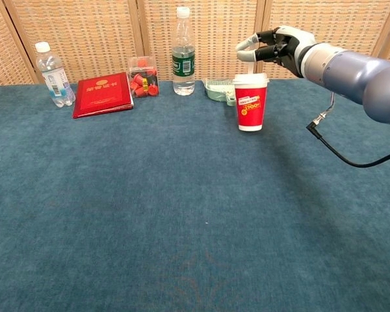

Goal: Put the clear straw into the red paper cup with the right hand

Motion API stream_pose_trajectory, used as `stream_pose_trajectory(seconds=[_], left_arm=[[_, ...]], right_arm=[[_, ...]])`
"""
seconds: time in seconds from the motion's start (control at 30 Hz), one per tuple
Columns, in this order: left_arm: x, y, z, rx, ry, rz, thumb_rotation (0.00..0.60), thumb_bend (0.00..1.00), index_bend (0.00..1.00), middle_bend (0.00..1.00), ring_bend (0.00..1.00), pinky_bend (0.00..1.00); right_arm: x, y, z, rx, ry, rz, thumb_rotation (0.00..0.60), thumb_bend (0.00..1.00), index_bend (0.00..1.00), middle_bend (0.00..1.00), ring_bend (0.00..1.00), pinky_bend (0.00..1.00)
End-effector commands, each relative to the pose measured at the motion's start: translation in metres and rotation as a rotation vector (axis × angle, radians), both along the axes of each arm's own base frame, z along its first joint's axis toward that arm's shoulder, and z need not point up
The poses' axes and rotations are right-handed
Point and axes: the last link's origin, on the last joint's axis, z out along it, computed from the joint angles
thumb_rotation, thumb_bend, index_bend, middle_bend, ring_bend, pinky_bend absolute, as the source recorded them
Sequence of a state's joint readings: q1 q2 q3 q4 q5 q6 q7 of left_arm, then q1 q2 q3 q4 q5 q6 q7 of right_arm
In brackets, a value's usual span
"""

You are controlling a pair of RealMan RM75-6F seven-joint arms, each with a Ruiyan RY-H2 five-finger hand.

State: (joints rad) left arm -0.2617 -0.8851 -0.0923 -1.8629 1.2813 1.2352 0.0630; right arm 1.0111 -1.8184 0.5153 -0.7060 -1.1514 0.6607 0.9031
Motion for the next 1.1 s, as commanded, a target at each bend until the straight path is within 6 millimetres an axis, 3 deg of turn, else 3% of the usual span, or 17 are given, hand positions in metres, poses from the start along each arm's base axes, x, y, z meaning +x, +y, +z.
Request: stream_pose_trajectory(seconds=[0.03,0.93,1.1], left_arm=[[0.000,0.000,0.000,-0.002,-0.002,0.001,0.600,0.00,0.00,0.00,0.00,0.00],[0.001,-0.002,-0.005,-0.018,-0.007,-0.014,0.600,0.00,0.00,0.00,0.00,0.00],[0.003,-0.003,-0.005,-0.017,-0.011,-0.024,0.600,0.00,0.00,0.00,0.00,0.00]], right_arm=[[-0.001,0.000,0.001,-0.002,0.001,0.000,0.600,0.39,0.47,0.09,0.00,0.00],[-0.012,0.023,0.000,0.019,0.056,0.055,0.600,0.39,0.47,0.09,0.00,0.00],[-0.015,0.026,0.006,0.005,0.076,0.069,0.600,0.38,0.36,0.04,0.00,0.00]])
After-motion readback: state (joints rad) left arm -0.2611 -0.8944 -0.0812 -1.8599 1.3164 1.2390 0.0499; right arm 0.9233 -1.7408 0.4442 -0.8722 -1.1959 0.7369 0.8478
